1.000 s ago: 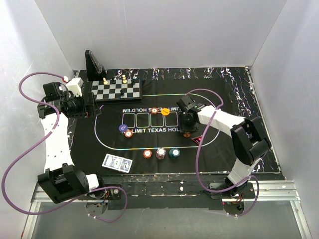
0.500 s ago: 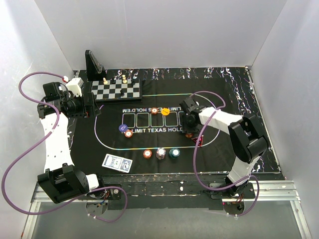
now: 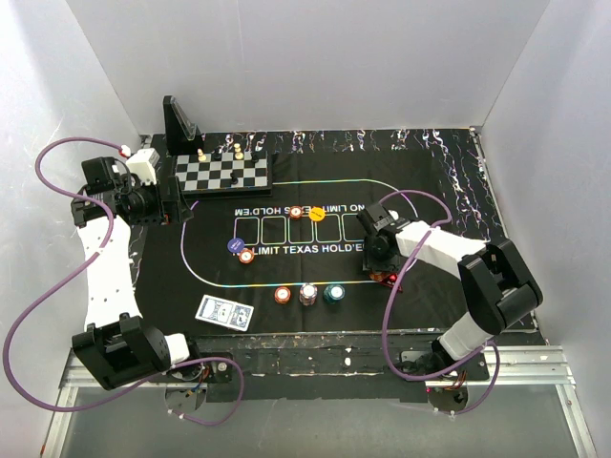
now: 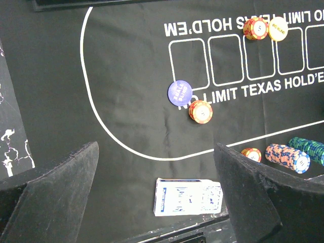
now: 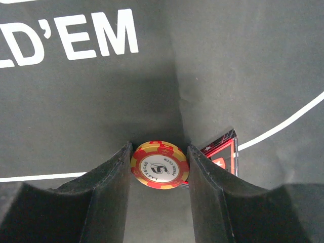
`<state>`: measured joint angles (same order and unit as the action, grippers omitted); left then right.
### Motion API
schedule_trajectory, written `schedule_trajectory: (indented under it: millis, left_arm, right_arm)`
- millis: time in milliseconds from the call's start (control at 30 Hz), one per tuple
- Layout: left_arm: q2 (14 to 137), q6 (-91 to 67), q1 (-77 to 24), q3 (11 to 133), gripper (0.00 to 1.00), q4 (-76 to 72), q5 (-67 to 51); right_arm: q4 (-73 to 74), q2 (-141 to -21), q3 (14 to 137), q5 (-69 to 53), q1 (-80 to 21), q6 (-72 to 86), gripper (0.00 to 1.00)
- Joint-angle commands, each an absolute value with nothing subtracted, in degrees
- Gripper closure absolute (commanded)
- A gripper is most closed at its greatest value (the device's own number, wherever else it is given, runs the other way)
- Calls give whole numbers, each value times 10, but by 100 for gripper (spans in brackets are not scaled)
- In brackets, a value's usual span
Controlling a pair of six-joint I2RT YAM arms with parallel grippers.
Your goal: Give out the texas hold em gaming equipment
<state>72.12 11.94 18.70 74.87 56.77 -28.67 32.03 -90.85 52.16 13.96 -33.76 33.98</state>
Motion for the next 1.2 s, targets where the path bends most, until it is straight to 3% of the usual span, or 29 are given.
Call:
schedule_trajectory:
  millis: [0, 300, 367, 433, 500, 700, 1000, 1167]
  left_arm:
    - [709, 122, 191, 759, 2, 565, -293]
    - [707, 123, 191, 756, 2, 566, -289]
    - [708, 126, 191, 756, 2, 566, -289]
    - [708, 126, 191, 758, 2, 568, -296]
    - [709, 125, 191, 756, 2, 568, -301]
    - [708, 124, 192, 754, 2, 570, -313]
    - [705, 122, 191, 749, 2, 567, -309]
    - [704, 114, 191, 750, 2, 562, -302]
  right_arm:
    - [345, -884, 513, 157, -336, 350, 91]
    - [339, -936, 560, 134, -343, 345, 89]
    - [338, -940, 564, 134, -344, 344, 79]
    - [334, -938, 566, 127, -344, 346, 59]
    - [342, -936, 577, 128, -344, 345, 47]
    - [380, -919, 614, 159, -349, 329, 27]
    - [421, -862, 726, 211, -452, 289, 21]
    - [403, -881, 765, 141, -525, 250, 21]
